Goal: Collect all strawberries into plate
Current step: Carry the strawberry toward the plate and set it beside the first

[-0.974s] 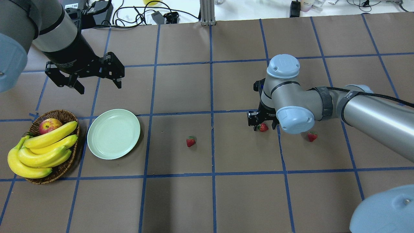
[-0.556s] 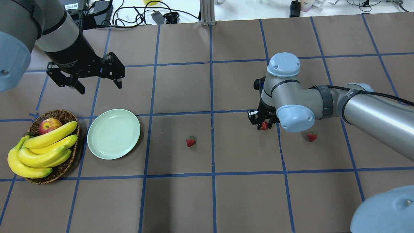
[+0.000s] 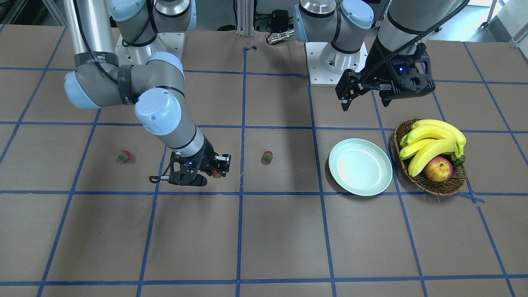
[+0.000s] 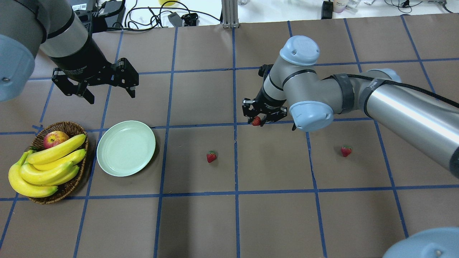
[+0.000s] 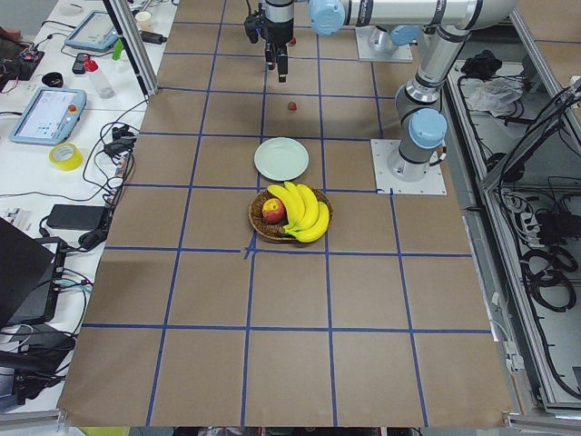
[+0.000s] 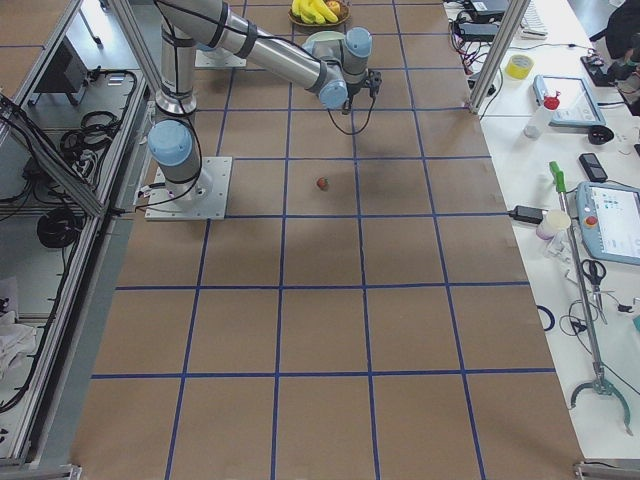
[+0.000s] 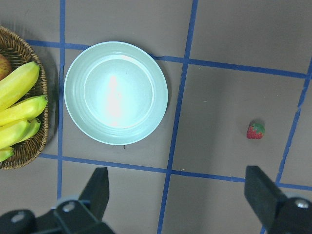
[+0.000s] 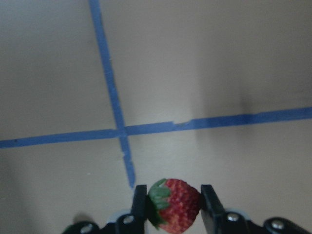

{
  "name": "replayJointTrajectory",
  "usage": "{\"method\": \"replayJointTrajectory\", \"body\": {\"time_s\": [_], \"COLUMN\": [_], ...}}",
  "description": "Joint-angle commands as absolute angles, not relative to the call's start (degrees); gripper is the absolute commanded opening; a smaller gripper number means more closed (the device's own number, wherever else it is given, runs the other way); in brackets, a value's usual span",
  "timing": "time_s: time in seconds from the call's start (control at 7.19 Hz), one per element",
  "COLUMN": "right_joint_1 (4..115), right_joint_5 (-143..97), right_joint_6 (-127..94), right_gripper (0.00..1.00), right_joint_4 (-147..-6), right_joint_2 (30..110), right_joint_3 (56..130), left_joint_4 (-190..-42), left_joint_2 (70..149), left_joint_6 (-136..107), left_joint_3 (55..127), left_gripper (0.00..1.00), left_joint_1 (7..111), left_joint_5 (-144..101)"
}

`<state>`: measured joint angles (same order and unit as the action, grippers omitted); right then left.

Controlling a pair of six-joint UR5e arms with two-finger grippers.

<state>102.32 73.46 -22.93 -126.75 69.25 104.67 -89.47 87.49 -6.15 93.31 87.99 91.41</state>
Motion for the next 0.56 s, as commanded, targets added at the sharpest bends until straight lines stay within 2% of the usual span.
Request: {"method": "replayJointTrajectory", "body": {"time_s": [0.0, 0.42], "right_joint_1": [112.1, 116.6], "right_joint_5": [71.3, 72.5], "right_joint_6": [-39.0, -43.4], "right_gripper": [0.0, 0.0], "right_joint_4": [-131.1, -132.4], "right_joint_2": [65.2, 59.1], "right_joint_3": [101.8, 99.1], "left_joint_4": [-89.5, -89.5], "left_joint_2": [87.4, 87.4], "left_joint_6": [-6.2, -6.2], "left_joint_3": [93.3, 93.3], "left_gripper": [1.0, 1.0], "left_joint_1": [88.1, 88.0], "left_joint_5": [91.4, 91.5]}}
